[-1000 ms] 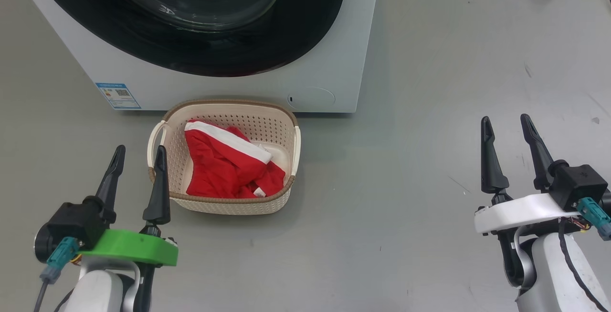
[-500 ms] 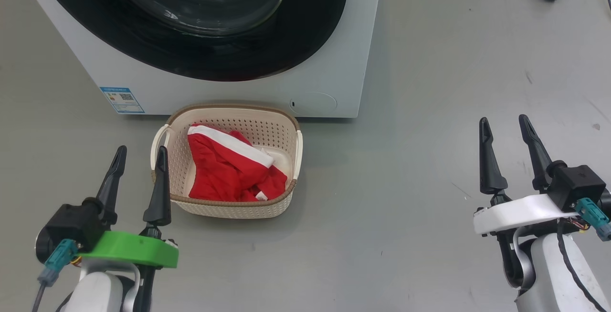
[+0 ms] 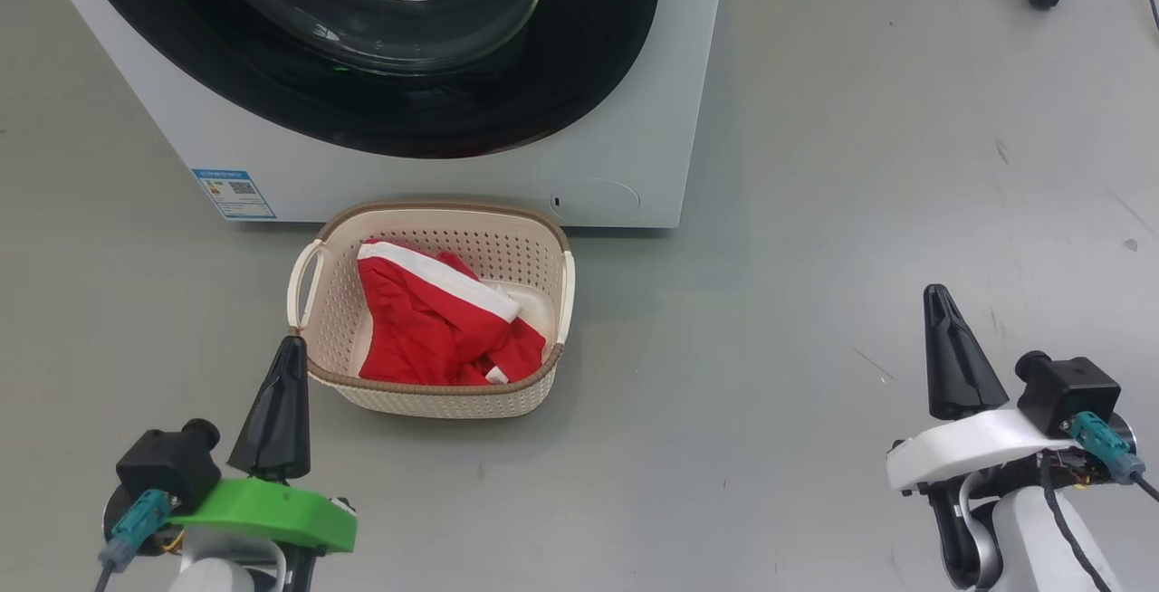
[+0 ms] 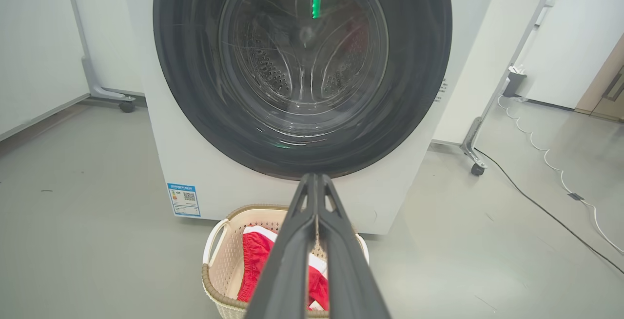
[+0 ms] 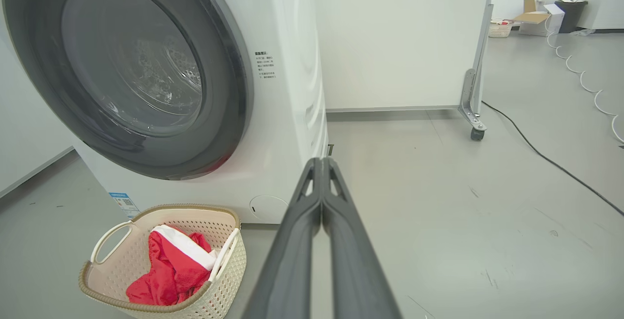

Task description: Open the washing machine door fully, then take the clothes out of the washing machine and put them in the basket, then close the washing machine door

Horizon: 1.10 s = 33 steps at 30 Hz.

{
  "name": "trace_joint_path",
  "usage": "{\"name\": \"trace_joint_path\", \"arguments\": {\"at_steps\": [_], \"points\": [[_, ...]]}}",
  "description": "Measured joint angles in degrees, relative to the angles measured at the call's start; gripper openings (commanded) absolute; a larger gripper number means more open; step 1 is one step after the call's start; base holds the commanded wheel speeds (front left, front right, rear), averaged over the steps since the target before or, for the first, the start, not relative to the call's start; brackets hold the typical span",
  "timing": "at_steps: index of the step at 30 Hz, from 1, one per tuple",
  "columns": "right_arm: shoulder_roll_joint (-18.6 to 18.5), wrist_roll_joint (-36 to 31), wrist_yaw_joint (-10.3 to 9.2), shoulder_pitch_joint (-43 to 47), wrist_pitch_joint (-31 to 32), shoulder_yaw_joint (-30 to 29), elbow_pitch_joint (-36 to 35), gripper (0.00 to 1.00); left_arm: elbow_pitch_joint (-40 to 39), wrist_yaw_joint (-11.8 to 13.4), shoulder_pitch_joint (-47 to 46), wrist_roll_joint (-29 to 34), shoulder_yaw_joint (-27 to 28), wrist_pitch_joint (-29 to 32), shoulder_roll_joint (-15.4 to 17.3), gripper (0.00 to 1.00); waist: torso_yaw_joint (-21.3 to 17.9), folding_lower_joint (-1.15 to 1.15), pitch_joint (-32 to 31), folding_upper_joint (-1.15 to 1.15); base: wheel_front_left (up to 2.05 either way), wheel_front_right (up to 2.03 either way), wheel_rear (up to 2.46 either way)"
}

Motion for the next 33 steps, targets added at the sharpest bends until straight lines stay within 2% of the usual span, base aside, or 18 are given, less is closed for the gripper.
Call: {"name": "trace_joint_path", "arguments": {"at_steps": [33], "points": [[0.0,26.02,1.51,-0.12,7.88,-4.03,1.58,0.0,-0.05,0.01,0.51,-23.17,2.79,5.89,-0.08,0.0,-0.61,0.0,-2.66,0.0,0.0,0.0,0.0]]}}
